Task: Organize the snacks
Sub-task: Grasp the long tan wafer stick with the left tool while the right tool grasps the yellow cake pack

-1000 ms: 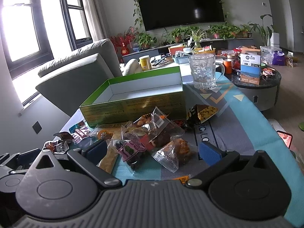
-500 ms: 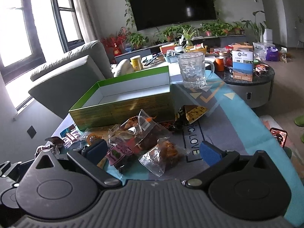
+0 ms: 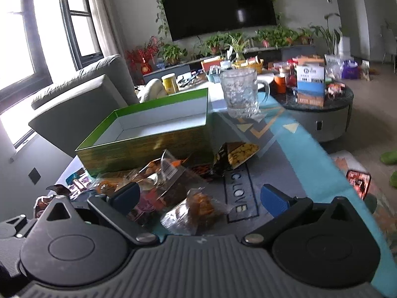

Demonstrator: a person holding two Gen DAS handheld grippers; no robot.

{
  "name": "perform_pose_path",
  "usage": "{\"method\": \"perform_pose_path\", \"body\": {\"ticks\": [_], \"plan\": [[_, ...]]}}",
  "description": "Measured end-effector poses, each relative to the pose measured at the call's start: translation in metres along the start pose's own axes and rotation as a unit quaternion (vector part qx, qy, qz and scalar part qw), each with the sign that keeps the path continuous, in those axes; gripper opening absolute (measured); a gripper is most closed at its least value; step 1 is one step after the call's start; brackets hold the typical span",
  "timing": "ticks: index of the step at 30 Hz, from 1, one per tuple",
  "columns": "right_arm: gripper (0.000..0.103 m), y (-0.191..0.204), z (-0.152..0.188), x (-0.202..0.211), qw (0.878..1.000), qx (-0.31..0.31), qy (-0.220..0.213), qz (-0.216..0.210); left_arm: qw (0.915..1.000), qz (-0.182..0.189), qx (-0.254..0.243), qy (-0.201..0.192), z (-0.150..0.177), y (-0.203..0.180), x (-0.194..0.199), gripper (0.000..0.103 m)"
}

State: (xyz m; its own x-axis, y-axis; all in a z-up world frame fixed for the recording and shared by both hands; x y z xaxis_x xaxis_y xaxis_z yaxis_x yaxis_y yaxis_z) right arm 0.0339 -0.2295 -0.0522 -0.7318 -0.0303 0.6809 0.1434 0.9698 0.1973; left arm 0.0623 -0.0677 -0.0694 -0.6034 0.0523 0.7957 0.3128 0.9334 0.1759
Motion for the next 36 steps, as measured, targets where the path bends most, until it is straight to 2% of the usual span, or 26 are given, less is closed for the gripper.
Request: {"method": "perform_pose_path", "body": {"ticks": [4, 6, 7, 9, 11, 13, 18, 24, 31, 34, 36], "plan": [[0.085, -0.003, -0.002, -0.003, 1.0, 0.02, -0.006, 0.008, 0.9998, 0.014, -0.002, 0.015, -0.001, 0.002, -0.009, 0.068], [0.085, -0.005, -0.004, -0.006, 1.0, 0.017, -0.005, 0.006, 0.9995, 0.019, 0.001, 0.024, 0.0, 0.003, -0.014, 0.055], [0.085, -0.005, -0.004, -0.006, 1.0, 0.016, -0.004, 0.005, 0.9996, 0.017, 0.004, 0.022, 0.0, 0.004, -0.015, 0.052], [0.085, -0.005, -0.005, -0.009, 1.0, 0.017, -0.002, 0.004, 0.9995, 0.025, 0.005, 0.017, 0.0, 0.007, -0.014, 0.025], [0.085, -0.005, -0.005, -0.011, 1.0, 0.02, 0.0, 0.002, 0.9982, 0.051, 0.016, 0.027, 0.0, 0.01, -0.018, 0.022], [0.085, -0.005, -0.005, -0.013, 1.0, 0.023, 0.003, -0.001, 0.9974, 0.062, 0.03, 0.025, 0.0, 0.016, -0.017, 0.021], [0.085, -0.003, -0.001, -0.008, 0.998, 0.056, 0.017, -0.033, 0.9956, 0.085, 0.04, 0.003, 0.0, 0.025, 0.0, 0.021], [0.085, -0.003, 0.018, 0.016, 0.993, 0.081, 0.032, -0.083, 0.9948, 0.083, 0.042, -0.041, -0.002, 0.031, 0.023, 0.021], [0.085, 0.016, 0.049, 0.007, 0.988, 0.117, 0.075, -0.066, 0.9931, 0.086, 0.052, -0.06, 0.002, 0.039, 0.037, 0.021], [0.085, 0.023, 0.055, 0.0, 0.985, 0.118, 0.092, -0.086, 0.9925, 0.083, 0.058, -0.069, 0.004, 0.044, 0.042, 0.021], [0.085, 0.028, 0.057, -0.002, 0.984, 0.13, 0.087, -0.079, 0.992, 0.081, 0.063, -0.074, 0.007, 0.046, 0.046, 0.021]]}}
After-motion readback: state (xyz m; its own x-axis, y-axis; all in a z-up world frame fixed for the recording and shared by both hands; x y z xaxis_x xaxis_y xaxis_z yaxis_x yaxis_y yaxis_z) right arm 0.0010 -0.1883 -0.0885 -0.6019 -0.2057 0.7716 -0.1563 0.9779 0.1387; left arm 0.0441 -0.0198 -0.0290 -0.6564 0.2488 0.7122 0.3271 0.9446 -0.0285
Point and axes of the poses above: each gripper's, at about its wrist camera, not at the fingertips, and x roughly against the way its jaws point, y to its left, z to its underside, the point moved 4 cm from there along -x, roughly the way its jaws point, and after that the axes turned 14 degrees about y, right-handed, at the moved point
